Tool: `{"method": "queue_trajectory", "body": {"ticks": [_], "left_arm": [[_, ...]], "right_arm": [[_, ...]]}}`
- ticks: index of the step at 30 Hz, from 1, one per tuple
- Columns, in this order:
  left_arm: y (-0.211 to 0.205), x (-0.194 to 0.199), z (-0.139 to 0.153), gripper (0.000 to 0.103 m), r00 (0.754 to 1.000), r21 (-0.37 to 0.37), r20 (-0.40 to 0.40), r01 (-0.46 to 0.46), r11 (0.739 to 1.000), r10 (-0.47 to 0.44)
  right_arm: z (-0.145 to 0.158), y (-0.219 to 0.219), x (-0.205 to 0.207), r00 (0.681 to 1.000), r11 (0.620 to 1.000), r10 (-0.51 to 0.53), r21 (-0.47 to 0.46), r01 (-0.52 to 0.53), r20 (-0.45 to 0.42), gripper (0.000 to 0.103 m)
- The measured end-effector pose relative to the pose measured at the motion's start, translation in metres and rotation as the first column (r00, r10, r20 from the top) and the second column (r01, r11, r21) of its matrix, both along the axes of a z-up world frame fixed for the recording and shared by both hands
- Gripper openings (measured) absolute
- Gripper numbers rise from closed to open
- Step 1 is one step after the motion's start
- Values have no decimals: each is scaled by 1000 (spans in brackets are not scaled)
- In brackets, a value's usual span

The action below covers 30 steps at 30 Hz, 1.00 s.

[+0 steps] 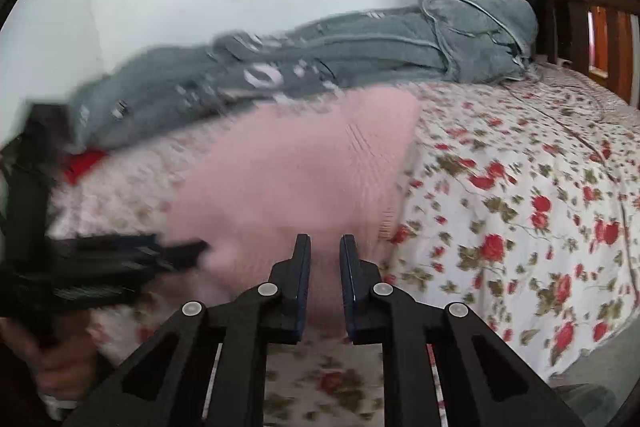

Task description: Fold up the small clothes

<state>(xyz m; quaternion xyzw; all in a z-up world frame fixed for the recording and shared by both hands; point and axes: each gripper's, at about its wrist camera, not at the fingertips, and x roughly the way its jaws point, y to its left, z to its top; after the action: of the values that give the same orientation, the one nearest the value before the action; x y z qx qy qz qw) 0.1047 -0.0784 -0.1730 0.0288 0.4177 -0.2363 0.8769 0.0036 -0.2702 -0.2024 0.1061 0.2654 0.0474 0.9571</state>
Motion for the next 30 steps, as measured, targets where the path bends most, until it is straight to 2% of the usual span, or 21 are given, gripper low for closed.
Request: {"method": "queue_trajectory", "body": {"ticks": [2, 5, 7, 11, 15, 19, 21, 24, 26, 27, 29, 30], "left_arm": [[2, -1, -2, 60, 1000, 15, 6, 8, 1000, -8], [9, -3, -4, 61, 1000, 41, 2, 17, 999, -17], [11, -6, -5, 61, 1000, 49, 11, 21, 999, -21], [14, -10, -1, 62, 999, 60, 32, 29, 998, -31], [22, -15, 11, 62, 997, 22, 52, 47, 999, -48], [31, -19, 29, 59, 996, -51, 69, 64, 997, -61], [23, -21, 31, 59, 994, -63, 63, 95, 993, -91], [3, -25, 21, 60, 990, -10, 56, 133, 991, -132], [-8, -26, 8, 60, 992, 90, 68, 103, 991, -110], [-8, -28, 3, 60, 990, 112, 84, 101, 989, -111], [-2, -29, 0, 60, 989, 98, 78, 116, 988, -124], [3, -29, 0, 61, 990, 85, 66, 120, 989, -126]], "right_arm": [[-12, 12, 5, 998, 997, 56, -57, -57, -22, 21], [-27, 16, 12, 997, 991, 19, -130, -29, -74, 18], [-27, 13, 10, 997, 991, 1, -131, -12, -83, 17], [-26, 9, 6, 992, 973, -68, -225, 42, -110, 16], [-16, -8, -2, 992, 986, -48, -167, 27, -121, 17], [10, -25, -12, 997, 991, -58, -120, 51, -56, 18], [22, -29, -11, 999, 997, -40, -73, 38, -24, 21], [26, -26, -10, 1000, 1000, 5, -1, -5, 0, 22], [23, -18, -10, 999, 999, 40, 12, -40, -4, 28], [20, -14, -11, 998, 998, 57, 8, -57, -11, 33], [13, -5, -16, 996, 996, 87, -3, -87, -22, 37], [10, -2, -19, 995, 995, 96, -7, -96, -24, 44]]}}
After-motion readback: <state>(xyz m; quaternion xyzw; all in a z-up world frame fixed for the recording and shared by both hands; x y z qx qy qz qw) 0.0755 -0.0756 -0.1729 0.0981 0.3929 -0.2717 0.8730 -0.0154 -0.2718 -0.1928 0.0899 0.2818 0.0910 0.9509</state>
